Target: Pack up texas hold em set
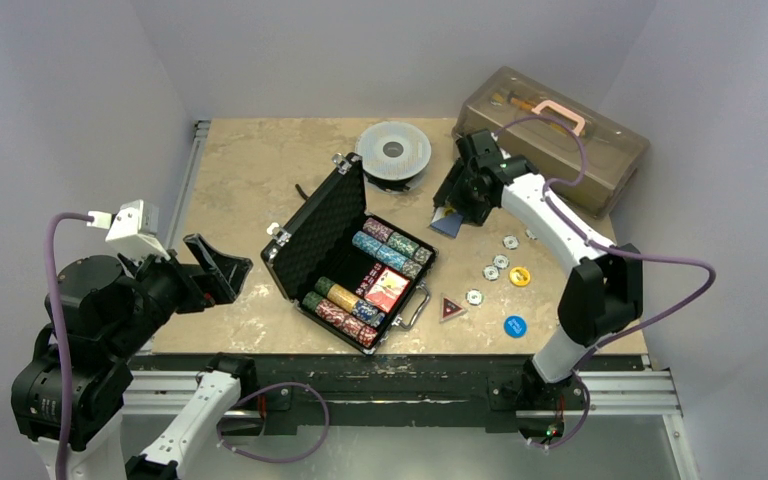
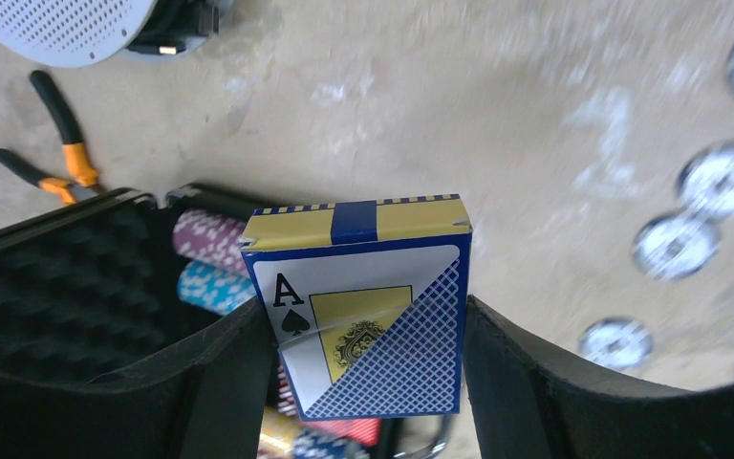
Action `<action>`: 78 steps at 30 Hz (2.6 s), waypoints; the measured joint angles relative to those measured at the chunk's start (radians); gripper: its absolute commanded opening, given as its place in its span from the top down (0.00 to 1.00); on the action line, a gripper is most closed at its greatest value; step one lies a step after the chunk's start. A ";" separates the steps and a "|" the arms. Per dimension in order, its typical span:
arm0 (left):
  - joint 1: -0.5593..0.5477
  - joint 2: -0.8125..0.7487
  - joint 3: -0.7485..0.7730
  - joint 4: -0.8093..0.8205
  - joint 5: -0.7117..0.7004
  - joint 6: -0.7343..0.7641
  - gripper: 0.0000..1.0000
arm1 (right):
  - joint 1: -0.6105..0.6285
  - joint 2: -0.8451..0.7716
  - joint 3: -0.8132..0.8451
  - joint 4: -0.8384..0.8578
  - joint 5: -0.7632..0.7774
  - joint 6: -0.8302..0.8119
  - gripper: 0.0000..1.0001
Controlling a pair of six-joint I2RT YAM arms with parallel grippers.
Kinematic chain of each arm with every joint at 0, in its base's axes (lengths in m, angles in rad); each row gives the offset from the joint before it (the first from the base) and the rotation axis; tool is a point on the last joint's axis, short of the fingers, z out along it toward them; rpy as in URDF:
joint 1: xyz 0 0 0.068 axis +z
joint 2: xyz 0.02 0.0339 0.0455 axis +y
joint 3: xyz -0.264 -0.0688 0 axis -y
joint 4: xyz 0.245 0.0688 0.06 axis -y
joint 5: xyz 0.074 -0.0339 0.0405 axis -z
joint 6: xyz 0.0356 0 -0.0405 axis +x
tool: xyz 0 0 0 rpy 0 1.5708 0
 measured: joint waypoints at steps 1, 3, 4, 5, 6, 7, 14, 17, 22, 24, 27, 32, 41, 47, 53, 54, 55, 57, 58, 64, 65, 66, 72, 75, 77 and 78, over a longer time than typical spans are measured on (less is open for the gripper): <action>0.000 0.000 0.003 -0.003 0.007 0.006 0.10 | 0.030 -0.010 -0.017 -0.005 0.002 0.071 1.00; 0.000 -0.003 0.007 -0.013 0.022 0.016 0.10 | 0.108 -0.010 -0.032 -0.017 0.007 0.194 1.00; 0.000 -0.006 0.008 -0.018 0.032 0.022 0.10 | 0.163 0.000 -0.032 -0.021 0.016 0.256 1.00; 0.000 -0.010 0.008 -0.023 0.041 0.025 0.10 | 0.225 0.013 -0.028 -0.019 0.029 0.314 1.00; 0.000 -0.016 0.008 -0.028 0.050 0.028 0.10 | 0.278 0.031 -0.020 -0.018 0.037 0.359 1.00; 0.000 -0.024 0.008 -0.034 0.061 0.033 0.10 | 0.329 0.054 -0.003 -0.019 0.047 0.397 1.00; -0.022 -0.074 0.009 -0.080 0.119 0.052 0.10 | 0.537 0.273 0.174 -0.023 0.160 0.581 1.00; -0.041 -0.076 0.023 -0.108 0.135 0.059 0.10 | 0.550 0.335 0.216 -0.047 0.211 0.650 1.00; -0.080 -0.076 0.090 -0.153 0.135 0.092 0.10 | 0.550 0.385 0.237 -0.089 0.271 0.757 1.00; -0.097 -0.076 0.115 -0.164 0.126 0.105 0.10 | 0.550 0.391 0.238 -0.095 0.290 0.782 1.00; -0.120 -0.076 0.136 -0.182 0.106 0.129 0.10 | 0.550 0.405 0.254 -0.117 0.307 0.814 1.00; -0.141 -0.076 0.146 -0.206 0.069 0.155 0.09 | 0.550 0.431 0.261 -0.106 0.311 0.840 1.00; -0.159 -0.076 0.148 -0.216 0.015 0.184 0.09 | 0.552 0.488 0.301 -0.109 0.291 0.852 1.00; -0.165 -0.076 0.148 -0.216 0.011 0.185 0.09 | 0.555 0.488 0.301 -0.111 0.281 0.852 1.00; -0.171 -0.076 0.145 -0.215 0.006 0.185 0.09 | 0.562 0.506 0.338 -0.128 0.267 0.842 0.94; -0.171 -0.076 0.144 -0.215 0.005 0.185 0.09 | 0.563 0.513 0.348 -0.129 0.267 0.838 0.93; -0.171 -0.076 0.144 -0.215 0.005 0.185 0.09 | 0.565 0.522 0.363 -0.138 0.268 0.831 0.92; -0.171 -0.076 0.143 -0.215 0.003 0.185 0.09 | 0.566 0.535 0.379 -0.153 0.268 0.823 0.92; -0.171 -0.076 0.141 -0.215 0.002 0.185 0.09 | 0.566 0.540 0.385 -0.158 0.268 0.819 0.91; -0.172 -0.077 0.133 -0.215 -0.007 0.185 0.08 | 0.566 0.549 0.393 -0.167 0.271 0.816 0.85; -0.172 -0.077 0.133 -0.215 -0.008 0.185 0.08 | 0.566 0.549 0.393 -0.167 0.271 0.816 0.85; -0.172 -0.078 0.133 -0.215 -0.008 0.185 0.08 | 0.566 0.549 0.393 -0.167 0.271 0.816 0.84; -0.172 -0.078 0.132 -0.215 -0.010 0.185 0.08 | 0.566 0.549 0.393 -0.167 0.269 0.803 0.82; -0.172 -0.078 0.132 -0.215 -0.011 0.185 0.08 | 0.566 0.549 0.393 -0.168 0.270 0.791 0.77; -0.172 -0.078 0.132 -0.215 -0.012 0.185 0.08 | 0.566 0.549 0.393 -0.168 0.270 0.784 0.73; -0.172 -0.078 0.132 -0.215 -0.012 0.185 0.08 | 0.566 0.549 0.393 -0.168 0.270 0.780 0.73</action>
